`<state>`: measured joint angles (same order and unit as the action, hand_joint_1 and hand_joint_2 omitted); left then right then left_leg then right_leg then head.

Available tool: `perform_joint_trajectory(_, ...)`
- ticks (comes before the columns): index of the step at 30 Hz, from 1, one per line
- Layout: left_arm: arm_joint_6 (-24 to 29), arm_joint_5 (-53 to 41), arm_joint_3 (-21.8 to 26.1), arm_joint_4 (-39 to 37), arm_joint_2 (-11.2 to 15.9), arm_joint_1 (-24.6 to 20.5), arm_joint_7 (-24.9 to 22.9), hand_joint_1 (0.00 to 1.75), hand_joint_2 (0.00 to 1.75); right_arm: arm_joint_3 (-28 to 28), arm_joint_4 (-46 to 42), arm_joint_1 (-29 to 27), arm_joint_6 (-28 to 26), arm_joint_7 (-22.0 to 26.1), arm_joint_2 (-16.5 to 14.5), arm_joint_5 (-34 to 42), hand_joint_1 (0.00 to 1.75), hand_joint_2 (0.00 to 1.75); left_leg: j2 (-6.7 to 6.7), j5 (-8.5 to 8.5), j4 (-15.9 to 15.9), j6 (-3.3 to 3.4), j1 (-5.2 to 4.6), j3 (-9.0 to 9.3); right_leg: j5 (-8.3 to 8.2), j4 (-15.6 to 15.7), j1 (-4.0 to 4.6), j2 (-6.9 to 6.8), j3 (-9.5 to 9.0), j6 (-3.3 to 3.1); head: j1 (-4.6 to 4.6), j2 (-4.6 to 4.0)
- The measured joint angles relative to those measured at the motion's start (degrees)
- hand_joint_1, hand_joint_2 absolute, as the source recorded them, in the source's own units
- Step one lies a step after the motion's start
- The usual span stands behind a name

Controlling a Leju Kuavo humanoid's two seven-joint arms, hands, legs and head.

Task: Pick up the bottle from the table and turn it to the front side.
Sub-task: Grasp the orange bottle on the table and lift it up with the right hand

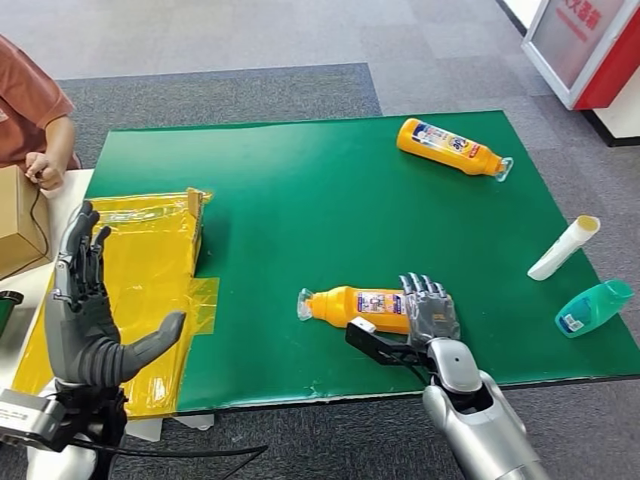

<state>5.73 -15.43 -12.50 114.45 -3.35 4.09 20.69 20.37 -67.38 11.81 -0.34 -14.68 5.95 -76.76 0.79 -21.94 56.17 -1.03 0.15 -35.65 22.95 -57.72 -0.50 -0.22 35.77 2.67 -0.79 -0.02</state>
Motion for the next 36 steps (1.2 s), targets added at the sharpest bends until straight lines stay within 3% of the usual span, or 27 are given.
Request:
perform_joint_trajectory(15, 0.04, -0.05, 0.00, 0.02, 0.17, 0.00, 0.37, 0.00, 1.75, 0.00, 1.84, 1.45, 0.43, -0.16, 0.37, -0.60, 0.05, 1.75, 0.00, 0.01, 0.00, -0.01, 0.00, 0.02, -0.03, 0.00, 0.00, 0.00, -0.02, -0.02, 0.00, 0.00)
perform_joint_trajectory(19, 0.12, -0.26, -0.06, 0.08, 0.22, 0.09, 0.45, 0.00, 1.75, 0.05, 2.47, 1.87, 1.06, -0.11, 0.70, -1.06, 1.75, 1.75, 0.00, 0.04, 0.00, 0.01, 0.00, 0.03, -0.04, 0.00, 0.00, 0.00, -0.03, -0.01, 0.00, 0.00)
perform_joint_trajectory(29, 0.60, -1.32, -1.30, 0.78, 0.29, 2.01, -0.73, 0.00, 1.75, -0.06, -3.14, -4.25, -0.03, 1.88, 4.37, 2.70, 1.75, 1.75, -0.02, -0.06, 0.01, 0.08, 0.00, 0.06, 0.04, 0.02, -0.01, -0.03, -0.08, 0.05, 0.00, 0.00)
perform_joint_trajectory(36, 0.89, 0.34, -1.27, 1.12, 0.25, 3.85, 0.85, 0.00, 1.75, -1.69, -9.36, -8.20, 1.97, 10.86, 6.29, 19.92, 1.75, 1.75, 0.01, -0.18, 0.01, 0.02, 0.00, 0.21, 0.10, 0.03, 0.00, 0.03, -0.16, 0.03, 0.01, 0.00)
